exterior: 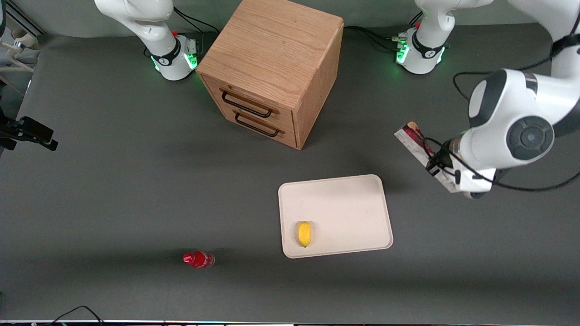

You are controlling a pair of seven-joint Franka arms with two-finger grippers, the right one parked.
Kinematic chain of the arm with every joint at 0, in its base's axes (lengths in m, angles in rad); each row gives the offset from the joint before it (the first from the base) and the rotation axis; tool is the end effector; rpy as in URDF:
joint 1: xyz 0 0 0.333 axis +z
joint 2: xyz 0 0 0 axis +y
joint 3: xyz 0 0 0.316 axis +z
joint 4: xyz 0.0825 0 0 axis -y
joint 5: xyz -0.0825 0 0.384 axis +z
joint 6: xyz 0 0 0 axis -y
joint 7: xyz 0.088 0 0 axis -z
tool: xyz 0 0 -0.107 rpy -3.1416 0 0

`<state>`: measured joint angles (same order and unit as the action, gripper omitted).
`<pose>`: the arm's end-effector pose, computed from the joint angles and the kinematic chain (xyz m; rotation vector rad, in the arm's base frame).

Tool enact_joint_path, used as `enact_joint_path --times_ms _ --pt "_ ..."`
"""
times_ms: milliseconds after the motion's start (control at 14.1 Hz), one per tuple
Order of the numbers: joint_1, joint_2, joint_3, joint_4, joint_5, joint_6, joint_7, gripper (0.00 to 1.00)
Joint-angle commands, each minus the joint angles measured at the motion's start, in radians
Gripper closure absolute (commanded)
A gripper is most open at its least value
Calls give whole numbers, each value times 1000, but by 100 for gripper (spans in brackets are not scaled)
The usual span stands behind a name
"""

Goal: Place red cookie box on tray
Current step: 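Carry the held cookie box over to the white tray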

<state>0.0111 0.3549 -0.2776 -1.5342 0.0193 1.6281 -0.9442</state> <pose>0.6171 -0.1450 0.4400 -2.8680 -1.0126 0.3790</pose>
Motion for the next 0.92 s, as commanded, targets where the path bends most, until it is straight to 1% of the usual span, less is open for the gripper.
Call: enact_joint_path --times_ms 0,141,212,283,424,495,566,778,848 --pt "-11 154 -63 189 25 -48 89 100" --pt "-17 215 -106 236 31 -36 251 100" --pt "-19 254 -116 261 33 4 305 100" --pt "-22 271 -117 260 34 42 318 100" --pt "-29 317 -120 258 65 99 335 100" --pt "-34 352 -130 256 68 137 340 100" --pt "-42 378 -132 252 86 197 338 100" --pt "-42 429 -132 224 111 307 340 95" --pt "-42 440 -132 224 120 323 340 92"
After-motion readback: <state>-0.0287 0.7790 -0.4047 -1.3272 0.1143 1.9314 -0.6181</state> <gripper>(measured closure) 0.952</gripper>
